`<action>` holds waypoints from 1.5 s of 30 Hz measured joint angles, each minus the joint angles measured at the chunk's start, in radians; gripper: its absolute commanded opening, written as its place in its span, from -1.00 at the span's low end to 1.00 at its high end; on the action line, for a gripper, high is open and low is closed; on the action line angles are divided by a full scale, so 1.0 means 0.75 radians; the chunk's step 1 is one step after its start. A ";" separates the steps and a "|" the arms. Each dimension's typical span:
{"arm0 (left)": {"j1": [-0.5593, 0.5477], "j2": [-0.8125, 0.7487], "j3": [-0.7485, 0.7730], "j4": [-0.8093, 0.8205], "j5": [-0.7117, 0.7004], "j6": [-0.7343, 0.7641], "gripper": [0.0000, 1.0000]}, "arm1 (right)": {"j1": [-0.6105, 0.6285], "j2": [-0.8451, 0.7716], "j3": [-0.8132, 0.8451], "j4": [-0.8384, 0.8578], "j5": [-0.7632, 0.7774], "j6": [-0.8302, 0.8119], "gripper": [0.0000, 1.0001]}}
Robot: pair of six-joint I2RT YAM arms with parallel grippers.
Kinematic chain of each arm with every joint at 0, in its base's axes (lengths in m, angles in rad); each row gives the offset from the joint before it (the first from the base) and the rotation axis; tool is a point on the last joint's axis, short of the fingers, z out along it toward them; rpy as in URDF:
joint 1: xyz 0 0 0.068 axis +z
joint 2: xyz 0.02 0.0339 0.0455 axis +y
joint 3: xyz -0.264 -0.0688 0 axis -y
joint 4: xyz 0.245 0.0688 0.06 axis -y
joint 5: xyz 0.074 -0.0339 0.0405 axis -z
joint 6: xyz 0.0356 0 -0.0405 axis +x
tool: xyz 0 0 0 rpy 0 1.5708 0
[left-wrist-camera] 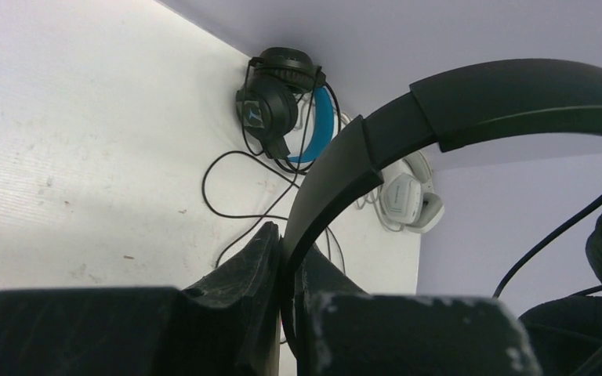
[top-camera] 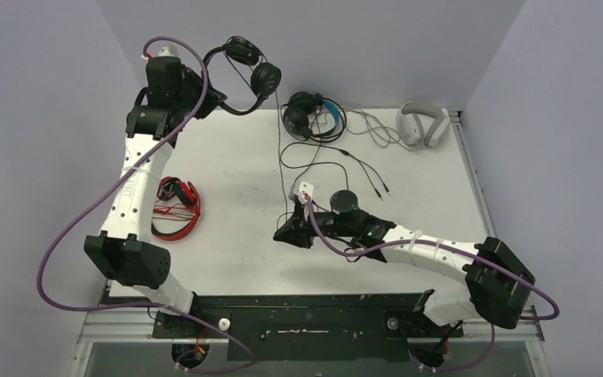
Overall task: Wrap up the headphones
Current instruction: Wrap the headphones around the headphones.
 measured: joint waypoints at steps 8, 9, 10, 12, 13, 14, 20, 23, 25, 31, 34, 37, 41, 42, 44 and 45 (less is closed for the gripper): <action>0.009 -0.030 -0.071 0.067 0.094 -0.097 -1.00 | -0.214 0.218 -0.025 -0.078 0.083 0.091 -1.00; 0.014 -0.033 -0.085 0.075 0.117 -0.110 -1.00 | -0.219 0.256 -0.021 -0.093 0.092 0.095 -1.00; 0.018 -0.034 -0.098 0.082 0.144 -0.122 -1.00 | -0.217 0.285 -0.016 -0.103 0.096 0.097 -1.00; 0.025 -0.034 -0.123 0.098 0.197 -0.147 -1.00 | -0.201 0.346 0.001 -0.127 0.108 0.100 -1.00; 0.027 -0.034 -0.137 0.105 0.220 -0.159 -1.00 | -0.188 0.369 0.011 -0.137 0.115 0.099 -1.00; 0.028 -0.034 -0.148 0.116 0.236 -0.171 -1.00 | -0.172 0.387 0.021 -0.150 0.125 0.097 -1.00; 0.030 -0.034 -0.192 0.160 0.243 -0.197 -1.00 | -0.015 0.391 0.118 -0.249 0.184 0.045 -1.00; 0.028 -0.034 -0.200 0.161 0.148 -0.169 -1.00 | 0.064 0.357 0.190 -0.356 0.205 0.001 -1.00; 0.021 -0.034 -0.201 0.151 0.020 -0.123 -1.00 | 0.098 0.321 0.242 -0.453 0.219 -0.033 -1.00; -0.108 -0.030 -0.201 0.091 -0.557 0.055 -1.00 | 0.145 0.204 0.515 -0.823 0.241 -0.158 -1.00; -0.202 -0.009 -0.201 0.076 -0.770 0.167 -1.00 | 0.145 0.171 0.673 -0.990 0.266 -0.223 -1.00; -0.259 0.038 -0.201 0.066 -0.921 0.303 -1.00 | 0.145 0.166 0.863 -1.179 0.311 -0.292 -1.00; -0.325 0.144 -0.201 0.017 -1.092 0.482 -1.00 | 0.141 0.166 1.064 -1.377 0.404 -0.365 -1.00; -0.333 0.168 -0.201 -0.001 -1.109 0.512 -1.00 | 0.136 0.166 1.102 -1.419 0.427 -0.377 -1.00; -0.345 0.223 -0.203 -0.040 -1.117 0.596 -1.00 | 0.121 0.166 1.168 -1.493 0.463 -0.401 -1.00; -0.350 0.242 -0.210 -0.052 -1.113 0.634 -1.00 | 0.100 0.166 1.209 -1.540 0.481 -0.412 -1.00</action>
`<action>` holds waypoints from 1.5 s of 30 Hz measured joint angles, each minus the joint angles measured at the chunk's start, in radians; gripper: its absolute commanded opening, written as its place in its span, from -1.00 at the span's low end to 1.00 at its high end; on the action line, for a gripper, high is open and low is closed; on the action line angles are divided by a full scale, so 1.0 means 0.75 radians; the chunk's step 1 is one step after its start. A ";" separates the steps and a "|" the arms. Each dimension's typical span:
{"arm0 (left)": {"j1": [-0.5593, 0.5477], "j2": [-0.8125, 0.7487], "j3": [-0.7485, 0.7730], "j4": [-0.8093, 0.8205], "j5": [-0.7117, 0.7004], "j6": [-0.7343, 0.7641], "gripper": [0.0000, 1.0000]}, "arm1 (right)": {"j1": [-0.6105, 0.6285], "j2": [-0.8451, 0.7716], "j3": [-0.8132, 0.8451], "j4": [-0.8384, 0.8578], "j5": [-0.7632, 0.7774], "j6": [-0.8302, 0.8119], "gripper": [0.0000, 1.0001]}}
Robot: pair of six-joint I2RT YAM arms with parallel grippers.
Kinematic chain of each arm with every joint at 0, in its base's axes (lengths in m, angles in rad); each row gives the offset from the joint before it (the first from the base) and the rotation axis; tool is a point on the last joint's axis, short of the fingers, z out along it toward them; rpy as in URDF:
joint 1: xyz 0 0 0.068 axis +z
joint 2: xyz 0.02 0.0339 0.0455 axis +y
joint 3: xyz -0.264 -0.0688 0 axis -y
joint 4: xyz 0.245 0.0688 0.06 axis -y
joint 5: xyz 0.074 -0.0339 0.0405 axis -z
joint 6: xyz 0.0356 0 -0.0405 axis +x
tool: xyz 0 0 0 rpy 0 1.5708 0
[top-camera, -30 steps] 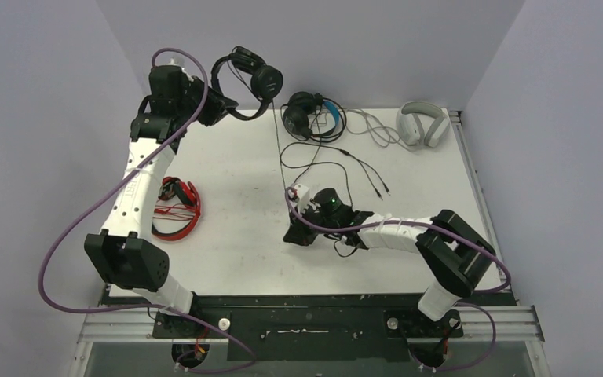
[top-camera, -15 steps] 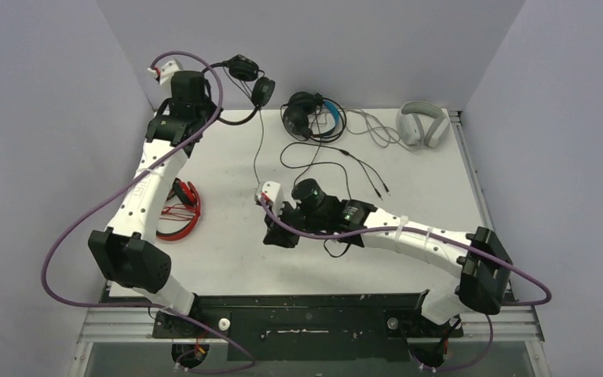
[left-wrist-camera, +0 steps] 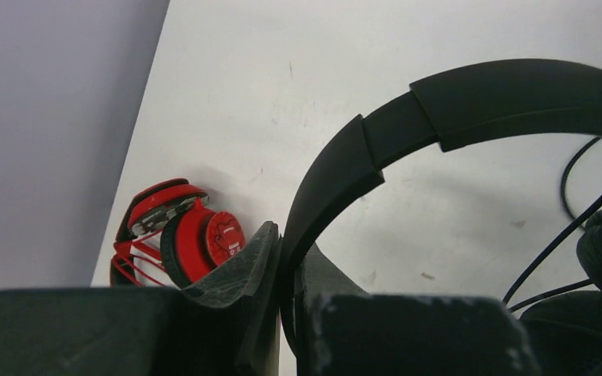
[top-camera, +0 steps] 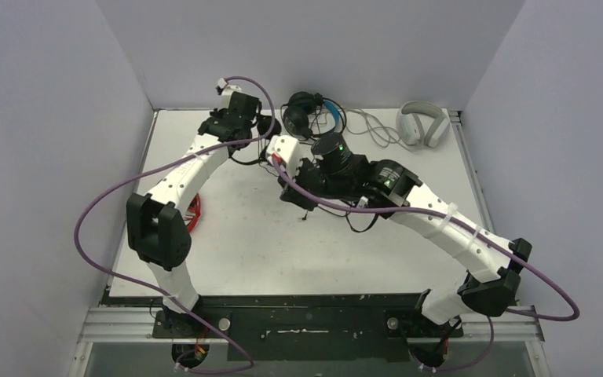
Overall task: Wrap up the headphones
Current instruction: Wrap the headphones around the headphones.
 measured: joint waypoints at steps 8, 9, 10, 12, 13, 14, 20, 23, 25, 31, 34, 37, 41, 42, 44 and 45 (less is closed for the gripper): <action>-0.066 -0.009 -0.166 -0.011 0.199 0.274 -1.00 | -0.270 0.013 0.199 -0.142 0.070 -0.058 -1.00; -0.076 -0.025 -0.197 -0.012 0.251 0.313 -1.00 | -0.290 0.016 0.199 -0.145 0.076 -0.058 -1.00; -0.085 -0.045 -0.227 -0.015 0.307 0.348 -1.00 | -0.334 0.022 0.199 -0.146 0.080 -0.057 -1.00; -0.105 -0.096 -0.276 -0.028 0.408 0.408 -1.00 | -0.385 0.034 0.184 -0.129 0.086 -0.050 -1.00; -0.111 -0.120 -0.291 -0.038 0.451 0.428 -1.00 | -0.409 0.035 0.164 -0.113 0.090 -0.045 -1.00; -0.118 -0.151 -0.307 -0.048 0.500 0.456 -1.00 | -0.432 0.036 0.143 -0.099 0.093 -0.037 -1.00; -0.169 -0.335 -0.376 -0.117 0.745 0.574 -1.00 | -0.586 0.094 0.101 -0.017 0.080 0.005 -1.00; -0.193 -0.403 -0.415 -0.148 0.915 0.605 -1.00 | -0.660 0.134 0.087 0.037 0.069 0.025 -1.00; -0.199 -0.443 -0.438 -0.154 1.042 0.607 -1.00 | -0.700 0.139 0.015 0.096 0.055 0.051 -1.00; -0.090 -0.541 -0.451 -0.108 1.456 0.437 -1.00 | -0.717 0.136 -0.356 0.346 -0.069 0.101 -1.00; 0.053 -0.565 -0.464 0.032 1.672 0.211 -1.00 | -0.692 0.101 -0.640 0.585 -0.188 0.128 -1.00; 0.122 -0.582 -0.545 0.233 1.795 -0.052 -1.00 | -0.637 0.004 -0.908 0.867 -0.300 0.178 -1.00; 0.121 -0.587 -0.639 0.406 1.870 -0.342 -1.00 | -0.518 -0.133 -1.100 1.206 -0.374 0.231 -0.90; 0.121 -0.593 -0.655 0.452 1.867 -0.403 -1.00 | -0.487 -0.155 -1.133 1.294 -0.389 0.247 -0.87; 0.123 -0.617 -0.686 0.536 1.845 -0.505 -1.00 | -0.438 -0.186 -1.201 1.478 -0.422 0.292 -0.85; 0.123 -0.636 -0.703 0.574 1.833 -0.541 -1.00 | -0.417 -0.195 -1.234 1.569 -0.438 0.314 -0.84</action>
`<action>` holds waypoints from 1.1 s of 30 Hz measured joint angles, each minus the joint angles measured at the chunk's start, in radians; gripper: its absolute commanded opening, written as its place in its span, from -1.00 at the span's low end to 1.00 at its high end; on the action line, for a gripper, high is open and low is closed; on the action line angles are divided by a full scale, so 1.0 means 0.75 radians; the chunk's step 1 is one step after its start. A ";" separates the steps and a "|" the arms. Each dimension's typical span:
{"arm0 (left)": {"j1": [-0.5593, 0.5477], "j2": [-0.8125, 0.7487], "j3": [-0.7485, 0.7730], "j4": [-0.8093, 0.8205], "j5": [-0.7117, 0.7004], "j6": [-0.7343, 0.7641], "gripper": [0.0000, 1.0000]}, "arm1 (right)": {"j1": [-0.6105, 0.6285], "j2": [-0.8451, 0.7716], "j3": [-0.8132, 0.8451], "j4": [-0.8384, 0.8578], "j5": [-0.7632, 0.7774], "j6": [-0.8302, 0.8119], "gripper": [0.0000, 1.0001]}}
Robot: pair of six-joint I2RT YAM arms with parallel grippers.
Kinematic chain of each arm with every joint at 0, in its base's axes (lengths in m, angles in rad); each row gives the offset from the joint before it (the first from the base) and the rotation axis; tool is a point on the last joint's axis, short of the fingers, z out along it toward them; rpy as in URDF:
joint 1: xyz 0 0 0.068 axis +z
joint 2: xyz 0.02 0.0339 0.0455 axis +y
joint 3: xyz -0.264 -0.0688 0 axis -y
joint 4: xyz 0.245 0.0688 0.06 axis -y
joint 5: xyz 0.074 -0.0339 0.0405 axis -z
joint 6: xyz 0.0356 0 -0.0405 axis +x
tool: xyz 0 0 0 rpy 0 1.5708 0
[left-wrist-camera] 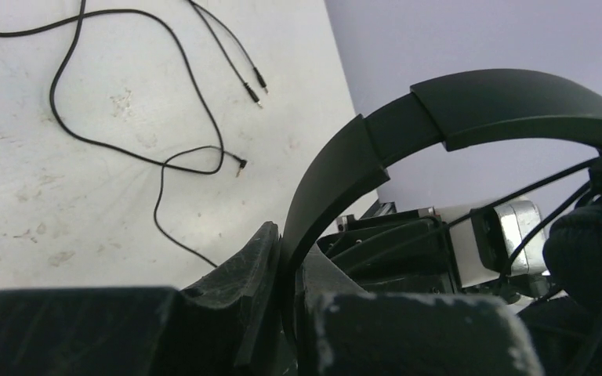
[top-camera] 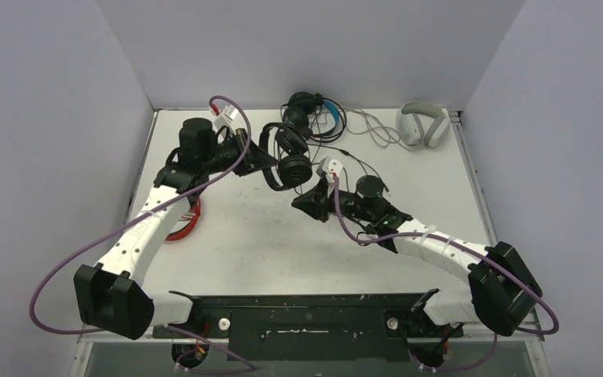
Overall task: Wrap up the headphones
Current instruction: Wrap the headphones around the headphones.
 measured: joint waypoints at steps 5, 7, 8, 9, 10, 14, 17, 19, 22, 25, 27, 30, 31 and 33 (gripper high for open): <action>-0.014 -0.062 -0.023 0.074 -0.021 -0.087 -1.00 | 0.016 -0.009 -0.109 0.352 -0.010 0.081 -0.84; -0.017 -0.067 -0.009 0.060 -0.038 -0.090 -1.00 | 0.009 -0.001 -0.115 0.428 -0.011 0.091 -0.71; -0.017 -0.067 0.005 0.050 -0.049 -0.090 -1.00 | 0.005 0.009 -0.115 0.470 -0.012 0.096 -0.61; -0.017 -0.067 0.024 0.035 -0.062 -0.087 -1.00 | -0.003 0.022 -0.115 0.507 -0.015 0.103 -0.55; -0.017 -0.067 0.039 0.023 -0.077 -0.083 -1.00 | -0.008 0.037 -0.115 0.541 -0.021 0.110 -0.50; -0.017 -0.077 0.102 -0.023 -0.128 -0.060 -1.00 | -0.031 0.115 -0.115 0.666 -0.053 0.134 -0.42; -0.017 -0.086 0.126 -0.052 -0.150 -0.049 -1.00 | -0.068 0.186 -0.114 0.757 -0.084 0.162 -0.27; -0.019 -0.086 0.149 -0.086 -0.164 -0.034 -1.00 | -0.104 0.245 -0.101 0.811 -0.112 0.189 -0.17; -0.019 -0.086 0.183 -0.138 -0.186 -0.013 -1.00 | -0.153 0.334 -0.048 0.872 -0.148 0.215 -0.20; -0.019 -0.086 0.214 -0.178 -0.206 0.005 -1.00 | -0.181 0.420 0.029 0.922 -0.196 0.242 -0.33; -0.020 -0.086 0.223 -0.192 -0.222 0.011 -1.00 | -0.182 0.467 0.064 0.959 -0.235 0.275 -0.28; -0.020 -0.079 0.241 -0.219 -0.247 0.014 -1.00 | -0.168 0.523 0.081 1.012 -0.280 0.320 -0.24; -0.020 -0.074 0.251 -0.227 -0.255 0.014 -1.00 | -0.156 0.532 0.081 1.009 -0.286 0.322 -0.26; -0.020 -0.058 0.279 -0.246 -0.264 0.016 -1.00 | -0.137 0.536 0.081 1.001 -0.290 0.315 -0.29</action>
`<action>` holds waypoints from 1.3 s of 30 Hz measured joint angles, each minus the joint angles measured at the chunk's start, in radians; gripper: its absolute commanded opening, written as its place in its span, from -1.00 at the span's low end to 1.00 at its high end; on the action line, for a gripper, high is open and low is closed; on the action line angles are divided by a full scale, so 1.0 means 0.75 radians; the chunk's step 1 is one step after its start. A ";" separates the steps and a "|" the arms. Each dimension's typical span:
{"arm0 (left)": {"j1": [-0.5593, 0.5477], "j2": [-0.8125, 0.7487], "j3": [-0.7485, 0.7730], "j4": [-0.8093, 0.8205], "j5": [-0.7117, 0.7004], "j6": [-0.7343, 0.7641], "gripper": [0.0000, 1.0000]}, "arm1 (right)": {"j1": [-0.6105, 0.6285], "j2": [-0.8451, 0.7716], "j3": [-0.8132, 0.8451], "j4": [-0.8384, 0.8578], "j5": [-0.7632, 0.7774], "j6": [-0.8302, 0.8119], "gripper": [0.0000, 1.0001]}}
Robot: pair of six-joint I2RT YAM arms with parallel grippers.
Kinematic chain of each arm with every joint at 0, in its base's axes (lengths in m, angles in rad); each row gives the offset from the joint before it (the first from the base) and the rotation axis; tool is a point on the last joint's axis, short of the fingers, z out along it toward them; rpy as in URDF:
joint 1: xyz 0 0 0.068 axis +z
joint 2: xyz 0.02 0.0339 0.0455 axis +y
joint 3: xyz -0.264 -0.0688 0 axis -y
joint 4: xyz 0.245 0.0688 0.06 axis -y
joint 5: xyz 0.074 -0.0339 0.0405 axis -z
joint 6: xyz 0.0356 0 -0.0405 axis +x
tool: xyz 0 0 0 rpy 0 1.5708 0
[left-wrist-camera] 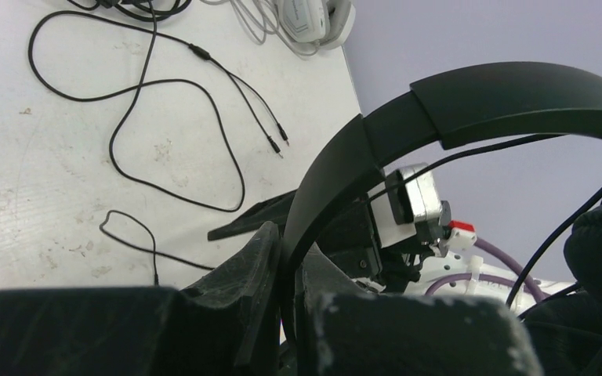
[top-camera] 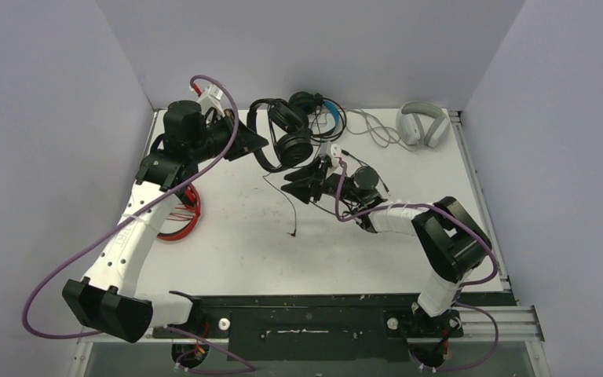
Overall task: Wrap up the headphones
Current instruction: Wrap the headphones around the headphones.
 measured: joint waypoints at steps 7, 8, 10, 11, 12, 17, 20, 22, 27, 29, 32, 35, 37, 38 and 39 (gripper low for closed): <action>0.000 0.045 0.077 -0.028 -0.021 0.008 -1.00 | 0.022 0.043 0.001 0.010 -0.002 -0.025 0.38; 0.000 0.047 0.081 -0.030 -0.022 0.008 -1.00 | 0.021 0.053 0.001 0.013 0.004 -0.026 0.47; 0.000 0.051 0.091 -0.037 -0.027 0.009 -1.00 | 0.015 0.072 0.001 0.018 0.018 -0.034 0.69; 0.000 0.053 0.097 -0.043 -0.028 0.010 -1.00 | 0.013 0.078 0.001 0.019 0.028 -0.039 0.71; 0.000 0.056 0.104 -0.050 -0.028 0.011 -1.00 | 0.011 0.082 0.001 0.018 0.047 -0.053 0.71; 0.000 0.074 0.138 -0.061 -0.028 0.011 -1.00 | -0.006 0.084 0.001 0.012 0.128 -0.127 0.61; 0.000 0.076 0.148 -0.068 -0.028 0.012 -1.00 | -0.025 0.084 -0.001 0.005 0.143 -0.146 0.48; 0.000 0.076 0.153 -0.068 -0.028 0.013 -1.00 | -0.041 0.082 -0.016 0.005 0.148 -0.158 0.45; 0.000 0.080 0.156 -0.069 -0.028 0.021 -1.00 | -0.064 0.070 -0.076 -0.033 0.172 -0.180 0.64; 0.000 0.084 0.156 -0.069 -0.028 0.022 -1.00 | -0.066 0.070 -0.074 -0.064 0.186 -0.201 0.73; 0.000 0.089 0.156 -0.070 -0.027 0.022 -1.00 | -0.066 0.076 -0.045 -0.109 0.192 -0.230 0.82; 0.000 0.089 0.156 -0.070 -0.026 0.022 -1.00 | -0.065 0.120 0.050 -0.132 0.183 -0.250 0.86; 0.000 0.090 0.156 -0.070 -0.026 0.022 -1.00 | -0.065 0.178 0.138 -0.135 0.171 -0.264 0.85; 0.000 0.090 0.156 -0.070 -0.026 0.022 -1.00 | -0.065 0.210 0.176 -0.142 0.166 -0.270 0.83; 0.000 0.091 0.156 -0.069 -0.025 0.021 -1.00 | -0.065 0.235 0.202 -0.147 0.164 -0.272 0.78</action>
